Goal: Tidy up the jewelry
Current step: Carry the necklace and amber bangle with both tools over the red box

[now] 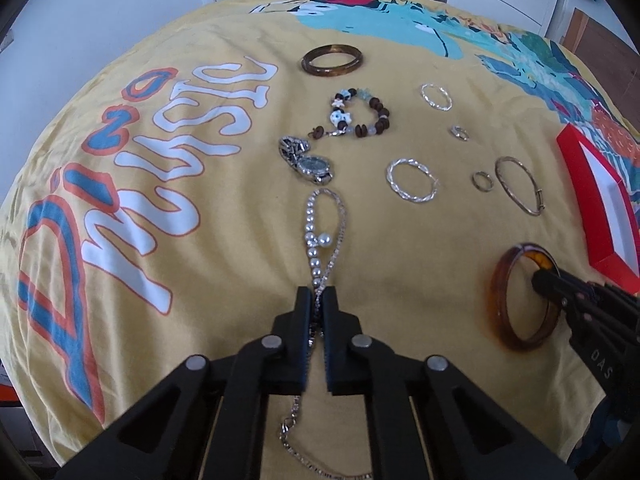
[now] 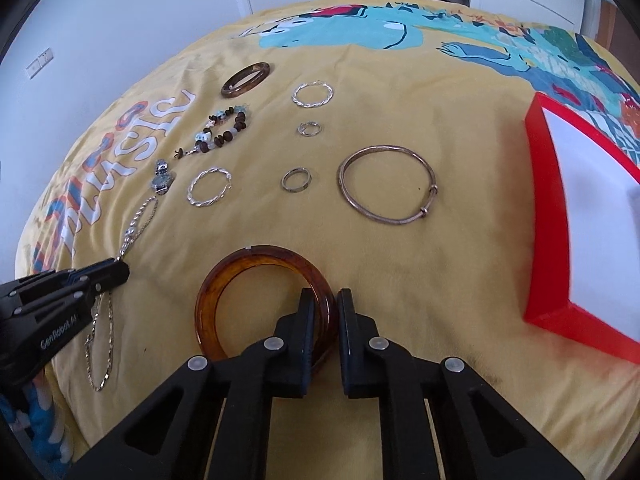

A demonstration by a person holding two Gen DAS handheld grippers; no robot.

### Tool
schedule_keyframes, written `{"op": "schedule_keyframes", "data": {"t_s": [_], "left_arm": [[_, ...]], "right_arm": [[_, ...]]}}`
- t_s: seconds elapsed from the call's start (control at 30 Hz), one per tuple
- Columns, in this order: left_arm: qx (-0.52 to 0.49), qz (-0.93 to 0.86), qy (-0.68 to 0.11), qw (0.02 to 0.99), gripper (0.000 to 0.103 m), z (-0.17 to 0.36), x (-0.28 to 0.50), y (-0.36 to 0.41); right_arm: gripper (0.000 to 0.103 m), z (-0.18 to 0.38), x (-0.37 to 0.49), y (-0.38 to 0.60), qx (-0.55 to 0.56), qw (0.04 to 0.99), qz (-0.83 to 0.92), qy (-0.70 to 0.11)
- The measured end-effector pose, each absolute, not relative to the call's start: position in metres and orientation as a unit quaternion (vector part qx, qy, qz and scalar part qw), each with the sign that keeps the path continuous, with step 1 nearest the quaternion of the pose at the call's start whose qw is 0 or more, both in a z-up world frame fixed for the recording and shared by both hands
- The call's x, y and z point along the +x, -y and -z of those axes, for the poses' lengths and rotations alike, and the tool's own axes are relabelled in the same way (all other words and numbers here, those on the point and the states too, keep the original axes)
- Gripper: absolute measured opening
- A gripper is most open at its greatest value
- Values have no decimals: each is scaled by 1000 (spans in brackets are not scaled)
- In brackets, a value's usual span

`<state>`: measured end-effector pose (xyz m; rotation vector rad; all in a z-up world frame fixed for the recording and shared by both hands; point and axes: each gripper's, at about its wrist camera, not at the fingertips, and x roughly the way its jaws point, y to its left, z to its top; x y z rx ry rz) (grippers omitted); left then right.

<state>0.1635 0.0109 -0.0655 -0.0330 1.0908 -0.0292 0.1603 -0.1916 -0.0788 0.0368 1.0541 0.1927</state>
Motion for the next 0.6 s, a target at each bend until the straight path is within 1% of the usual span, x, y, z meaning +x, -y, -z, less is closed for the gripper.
{"op": "schedule_keyframes", "data": {"t_s": [0.6], "left_arm": [[-2,19,-467,884,4,-8,118,-11]], "right_arm": [[10,13,83,208,18,888,-81,-452]]}}
